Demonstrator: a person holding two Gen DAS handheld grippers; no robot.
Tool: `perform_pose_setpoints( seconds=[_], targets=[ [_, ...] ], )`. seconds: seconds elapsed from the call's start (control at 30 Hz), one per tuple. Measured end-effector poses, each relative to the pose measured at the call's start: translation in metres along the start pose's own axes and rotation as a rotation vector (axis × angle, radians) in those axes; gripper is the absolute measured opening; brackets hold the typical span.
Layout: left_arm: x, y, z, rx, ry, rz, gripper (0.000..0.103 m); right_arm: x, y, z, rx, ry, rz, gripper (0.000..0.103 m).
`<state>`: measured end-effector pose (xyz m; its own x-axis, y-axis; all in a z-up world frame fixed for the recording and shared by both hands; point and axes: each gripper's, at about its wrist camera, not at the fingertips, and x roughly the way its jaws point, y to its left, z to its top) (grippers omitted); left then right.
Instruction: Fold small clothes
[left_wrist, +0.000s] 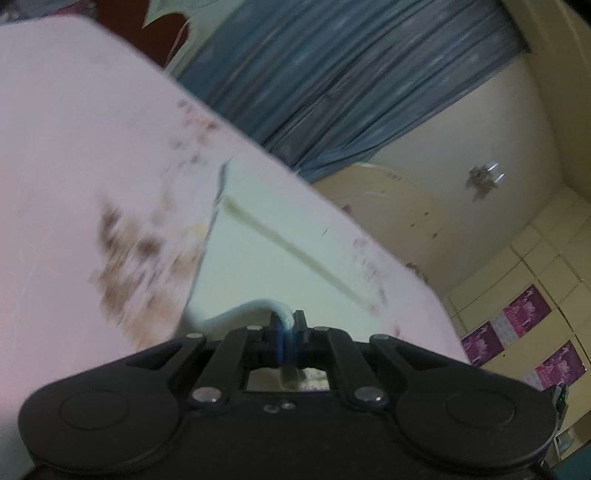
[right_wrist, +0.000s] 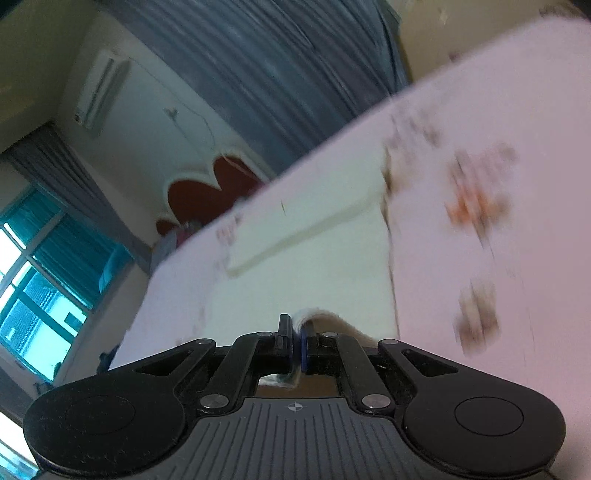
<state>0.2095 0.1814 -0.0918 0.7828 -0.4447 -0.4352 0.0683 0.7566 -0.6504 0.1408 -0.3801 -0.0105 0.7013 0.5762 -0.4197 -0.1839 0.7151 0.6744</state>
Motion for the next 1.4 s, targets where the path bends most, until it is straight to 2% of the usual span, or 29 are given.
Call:
perform_pose_setpoints(
  seconds=[0.23, 0.43, 0.67, 0.97, 1.0, 1.03, 1.07, 1.1, 1.13, 1.17, 1.2, 1.23, 1.3, 1.37, 1.4],
  targets=[
    [0.059, -0.009, 0.07, 0.035, -0.043, -0.044, 0.004, 0.047, 0.01, 0.073, -0.021, -0.063, -0.01, 0.003],
    [0.137, 0.007, 0.125, 0.016, 0.004, -0.042, 0.004, 0.112, -0.007, 0.123, 0.026, -0.061, -0.072, 0.003],
    [0.237, 0.038, 0.16, 0.0, 0.161, 0.05, 0.004, 0.197, -0.062, 0.158, 0.14, -0.006, -0.156, 0.003],
    [0.297, 0.065, 0.183, -0.017, 0.212, 0.04, 0.005, 0.261, -0.113, 0.177, 0.272, 0.041, -0.187, 0.003],
    [0.303, 0.067, 0.185, -0.016, 0.213, 0.036, 0.006, 0.267, -0.116, 0.18, 0.274, 0.043, -0.184, 0.003],
    [0.307, 0.068, 0.185, -0.017, 0.209, 0.036, 0.013, 0.271, -0.117, 0.182, 0.267, 0.044, -0.182, 0.003],
    [0.31, 0.07, 0.187, -0.02, 0.199, 0.04, 0.028, 0.275, -0.118, 0.183, 0.253, 0.043, -0.185, 0.004],
    [0.312, 0.071, 0.188, -0.025, 0.187, 0.038, 0.037, 0.277, -0.116, 0.184, 0.244, 0.042, -0.194, 0.004],
    [0.311, 0.072, 0.188, -0.029, 0.171, 0.035, 0.055, 0.28, -0.116, 0.185, 0.235, 0.04, -0.205, 0.01],
    [0.31, 0.072, 0.189, -0.03, 0.148, 0.031, 0.068, 0.28, -0.115, 0.186, 0.219, 0.028, -0.211, 0.02],
    [0.308, 0.072, 0.19, -0.025, 0.13, 0.028, 0.071, 0.277, -0.113, 0.186, 0.199, 0.002, -0.223, 0.052],
    [0.306, 0.071, 0.191, -0.014, 0.121, 0.021, 0.072, 0.273, -0.11, 0.187, 0.176, -0.033, -0.236, 0.071],
    [0.305, 0.068, 0.192, 0.039, 0.128, 0.031, 0.067, 0.268, -0.111, 0.189, 0.16, -0.047, -0.211, 0.071],
    [0.309, 0.059, 0.191, 0.133, 0.166, 0.06, 0.053, 0.27, -0.107, 0.191, 0.114, -0.027, -0.214, 0.069],
    [0.313, 0.054, 0.19, 0.181, 0.194, 0.074, 0.05, 0.274, -0.104, 0.191, 0.077, -0.006, -0.222, 0.059]
  ],
)
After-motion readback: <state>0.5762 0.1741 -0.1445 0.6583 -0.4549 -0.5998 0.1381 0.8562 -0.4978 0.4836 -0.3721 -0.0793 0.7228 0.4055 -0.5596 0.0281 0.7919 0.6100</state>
